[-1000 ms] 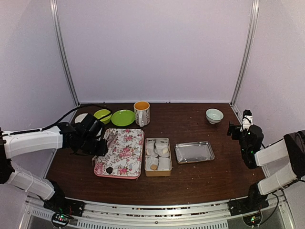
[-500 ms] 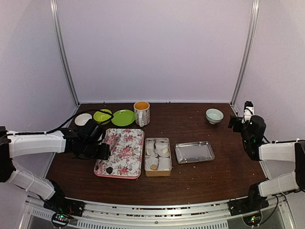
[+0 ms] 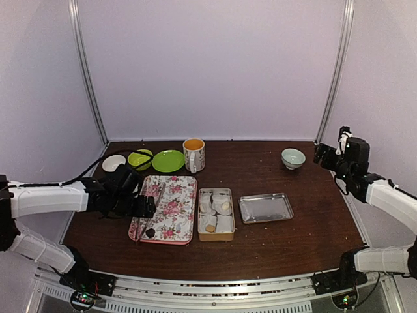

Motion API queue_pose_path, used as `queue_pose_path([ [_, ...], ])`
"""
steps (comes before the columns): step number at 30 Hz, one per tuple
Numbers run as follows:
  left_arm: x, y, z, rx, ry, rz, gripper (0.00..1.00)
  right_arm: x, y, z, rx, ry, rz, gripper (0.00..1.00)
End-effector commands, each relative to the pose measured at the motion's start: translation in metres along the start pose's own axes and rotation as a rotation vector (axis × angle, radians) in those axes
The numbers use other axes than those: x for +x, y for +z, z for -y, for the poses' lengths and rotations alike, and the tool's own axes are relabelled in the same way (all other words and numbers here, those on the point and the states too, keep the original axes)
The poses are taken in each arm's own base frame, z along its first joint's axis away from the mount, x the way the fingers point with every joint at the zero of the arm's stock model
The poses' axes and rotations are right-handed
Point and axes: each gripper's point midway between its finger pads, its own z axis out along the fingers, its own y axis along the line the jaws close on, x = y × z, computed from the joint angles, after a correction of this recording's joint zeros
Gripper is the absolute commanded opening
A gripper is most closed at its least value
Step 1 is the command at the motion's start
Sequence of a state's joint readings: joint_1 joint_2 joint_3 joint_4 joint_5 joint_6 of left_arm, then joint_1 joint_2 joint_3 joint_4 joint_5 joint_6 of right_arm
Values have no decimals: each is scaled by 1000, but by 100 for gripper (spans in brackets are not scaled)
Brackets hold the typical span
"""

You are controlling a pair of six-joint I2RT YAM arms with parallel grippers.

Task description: Pack the chocolate

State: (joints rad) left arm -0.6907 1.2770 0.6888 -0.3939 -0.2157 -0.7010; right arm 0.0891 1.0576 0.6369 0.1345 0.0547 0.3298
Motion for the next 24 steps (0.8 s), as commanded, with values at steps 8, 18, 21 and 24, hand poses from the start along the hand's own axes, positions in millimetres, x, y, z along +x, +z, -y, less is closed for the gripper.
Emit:
queue_pose_path([
  [8,-52,-60,25,166,72,208,88,82,-14,-44,-232,36,-502,81],
  [18,-68,-91,38,263,118,307,88,137,-66,-159,-561,-442,-595,76],
  [21,-71,-99,37,266,124,326,88,151,-73,-185,-615,-554,-563,81],
  [24,-72,-107,35,267,129,338,88,165,-75,-198,-601,-696,-554,80],
])
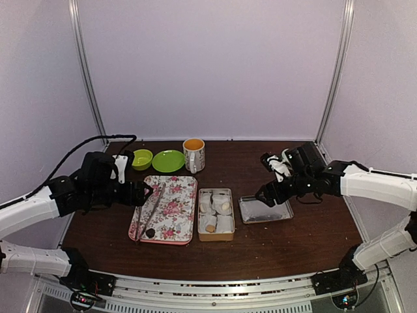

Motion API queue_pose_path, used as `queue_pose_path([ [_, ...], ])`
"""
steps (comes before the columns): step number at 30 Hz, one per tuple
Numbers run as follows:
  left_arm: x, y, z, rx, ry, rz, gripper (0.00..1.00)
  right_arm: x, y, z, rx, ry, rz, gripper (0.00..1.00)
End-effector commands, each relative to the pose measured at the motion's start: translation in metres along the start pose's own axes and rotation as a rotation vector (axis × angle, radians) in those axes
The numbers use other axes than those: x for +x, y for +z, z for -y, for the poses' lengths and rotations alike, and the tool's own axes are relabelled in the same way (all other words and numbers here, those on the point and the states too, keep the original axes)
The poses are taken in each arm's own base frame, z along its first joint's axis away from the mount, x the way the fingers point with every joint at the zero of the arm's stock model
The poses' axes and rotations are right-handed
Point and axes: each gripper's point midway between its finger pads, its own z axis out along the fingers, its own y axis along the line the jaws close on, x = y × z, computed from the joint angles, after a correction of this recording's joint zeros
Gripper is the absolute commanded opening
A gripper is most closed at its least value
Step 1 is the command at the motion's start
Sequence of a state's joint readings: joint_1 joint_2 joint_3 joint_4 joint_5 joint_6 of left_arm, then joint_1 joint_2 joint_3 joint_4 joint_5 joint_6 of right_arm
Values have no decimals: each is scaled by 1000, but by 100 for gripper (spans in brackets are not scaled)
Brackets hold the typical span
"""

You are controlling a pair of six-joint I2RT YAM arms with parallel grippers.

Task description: Pack the chocolate

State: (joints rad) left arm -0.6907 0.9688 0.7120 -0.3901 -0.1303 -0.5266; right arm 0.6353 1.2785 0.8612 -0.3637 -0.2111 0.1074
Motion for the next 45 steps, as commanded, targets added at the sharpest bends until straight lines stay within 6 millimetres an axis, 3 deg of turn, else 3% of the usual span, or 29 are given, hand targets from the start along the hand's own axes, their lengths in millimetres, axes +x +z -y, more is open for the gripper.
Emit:
queue_pose_path([
  [1,-27,-18,8,37,21,86,88,-9,16,-16,80,-218,-12,79],
  [11,-32,-31,17,103,52,125,88,35,58,-60,8,-463,-204,73],
  [17,-36,-38,16,94,62,146,88,58,78,-54,56,-499,-282,64],
  [30,-30,-34,14,90,59,126,88,65,105,-41,113,-461,-347,53],
  [45,-30,-35,14,89,62,118,87,73,116,-38,128,-443,-388,13],
])
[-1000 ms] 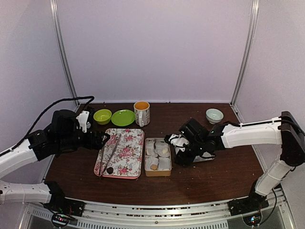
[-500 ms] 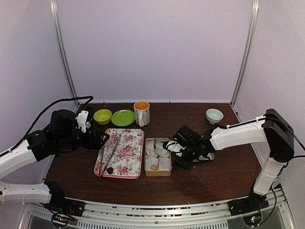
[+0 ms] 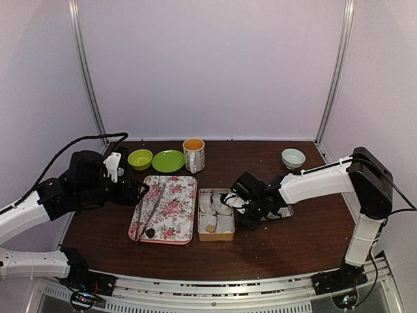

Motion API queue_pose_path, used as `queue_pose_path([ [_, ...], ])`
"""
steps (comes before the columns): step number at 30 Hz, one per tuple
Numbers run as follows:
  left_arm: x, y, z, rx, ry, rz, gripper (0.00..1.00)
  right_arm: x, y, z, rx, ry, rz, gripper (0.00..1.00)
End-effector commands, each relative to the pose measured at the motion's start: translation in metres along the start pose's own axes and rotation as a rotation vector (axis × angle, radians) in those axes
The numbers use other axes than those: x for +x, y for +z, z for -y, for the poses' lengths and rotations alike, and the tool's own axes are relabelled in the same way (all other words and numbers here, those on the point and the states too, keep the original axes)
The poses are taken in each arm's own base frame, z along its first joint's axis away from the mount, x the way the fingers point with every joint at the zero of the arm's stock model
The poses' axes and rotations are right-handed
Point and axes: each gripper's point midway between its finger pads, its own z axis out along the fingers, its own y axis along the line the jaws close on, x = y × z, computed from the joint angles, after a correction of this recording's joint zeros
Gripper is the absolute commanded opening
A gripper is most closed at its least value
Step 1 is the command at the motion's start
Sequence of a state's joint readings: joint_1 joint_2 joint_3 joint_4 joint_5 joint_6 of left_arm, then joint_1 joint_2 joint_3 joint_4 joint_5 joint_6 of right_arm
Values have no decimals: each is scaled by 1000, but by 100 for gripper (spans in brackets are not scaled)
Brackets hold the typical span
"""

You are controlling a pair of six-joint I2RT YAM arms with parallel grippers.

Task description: Pack the chocolate

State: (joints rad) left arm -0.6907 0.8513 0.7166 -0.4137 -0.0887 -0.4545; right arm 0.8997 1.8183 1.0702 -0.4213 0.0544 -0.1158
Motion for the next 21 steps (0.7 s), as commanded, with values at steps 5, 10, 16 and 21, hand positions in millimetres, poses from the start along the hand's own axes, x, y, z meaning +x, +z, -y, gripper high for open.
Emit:
queue_pose_path([
  [5,-12,-2,6,26,-1,31,87,-2,-8,8,29,30,24,2],
  [10,-15,-3,8,35,1,31,87,-8,-28,18,65,76,96,0],
  [16,-19,-3,11,46,4,37,87,-19,-64,37,114,152,203,0],
  [21,-23,-4,18,82,27,46,87,-32,-104,38,73,172,298,0],
])
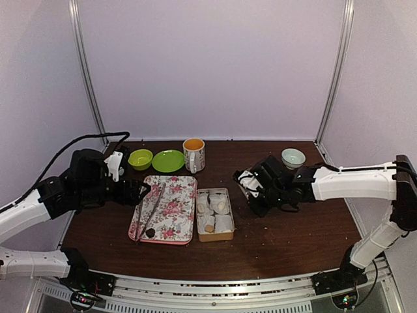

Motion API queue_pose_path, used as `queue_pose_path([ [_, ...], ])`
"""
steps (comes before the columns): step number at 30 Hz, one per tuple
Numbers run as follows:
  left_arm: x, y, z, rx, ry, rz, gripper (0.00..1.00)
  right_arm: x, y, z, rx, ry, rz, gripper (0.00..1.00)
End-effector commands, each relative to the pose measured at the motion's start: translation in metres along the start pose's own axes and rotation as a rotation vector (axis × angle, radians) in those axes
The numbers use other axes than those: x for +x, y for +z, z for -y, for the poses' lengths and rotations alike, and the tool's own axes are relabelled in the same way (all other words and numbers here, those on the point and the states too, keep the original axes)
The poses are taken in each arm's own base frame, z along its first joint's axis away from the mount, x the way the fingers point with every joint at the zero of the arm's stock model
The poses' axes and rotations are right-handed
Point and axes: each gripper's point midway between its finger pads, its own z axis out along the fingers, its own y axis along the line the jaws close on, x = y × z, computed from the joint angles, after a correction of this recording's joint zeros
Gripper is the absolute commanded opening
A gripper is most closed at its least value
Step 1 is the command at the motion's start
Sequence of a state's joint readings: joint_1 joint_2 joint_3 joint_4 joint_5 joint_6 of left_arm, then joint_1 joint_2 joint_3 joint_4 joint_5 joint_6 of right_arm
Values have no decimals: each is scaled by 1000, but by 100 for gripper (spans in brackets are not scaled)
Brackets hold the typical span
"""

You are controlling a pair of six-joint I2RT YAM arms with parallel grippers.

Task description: Pack the chocolate

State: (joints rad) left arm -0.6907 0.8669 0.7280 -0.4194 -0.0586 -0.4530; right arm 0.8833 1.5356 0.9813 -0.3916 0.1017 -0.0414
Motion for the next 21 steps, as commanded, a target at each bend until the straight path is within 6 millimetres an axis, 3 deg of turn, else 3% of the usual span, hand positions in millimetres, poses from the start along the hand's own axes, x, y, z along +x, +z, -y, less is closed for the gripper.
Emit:
queue_pose_path([
  [1,-26,-6,15,69,39,71,87,-24,-34,4,-35,43,98,0],
  [4,-37,-9,22,95,90,101,87,-43,-62,-19,-203,16,103,0],
  [8,-63,-17,35,133,194,193,87,-53,-94,-42,-380,-13,66,0],
  [15,-99,-28,81,319,493,402,87,-71,-152,-76,-638,-33,76,0],
  [17,-100,-32,98,394,634,457,88,-74,-169,-86,-704,-59,81,0],
  [21,-81,-44,139,646,912,537,84,-78,-204,-106,-837,-110,117,0],
])
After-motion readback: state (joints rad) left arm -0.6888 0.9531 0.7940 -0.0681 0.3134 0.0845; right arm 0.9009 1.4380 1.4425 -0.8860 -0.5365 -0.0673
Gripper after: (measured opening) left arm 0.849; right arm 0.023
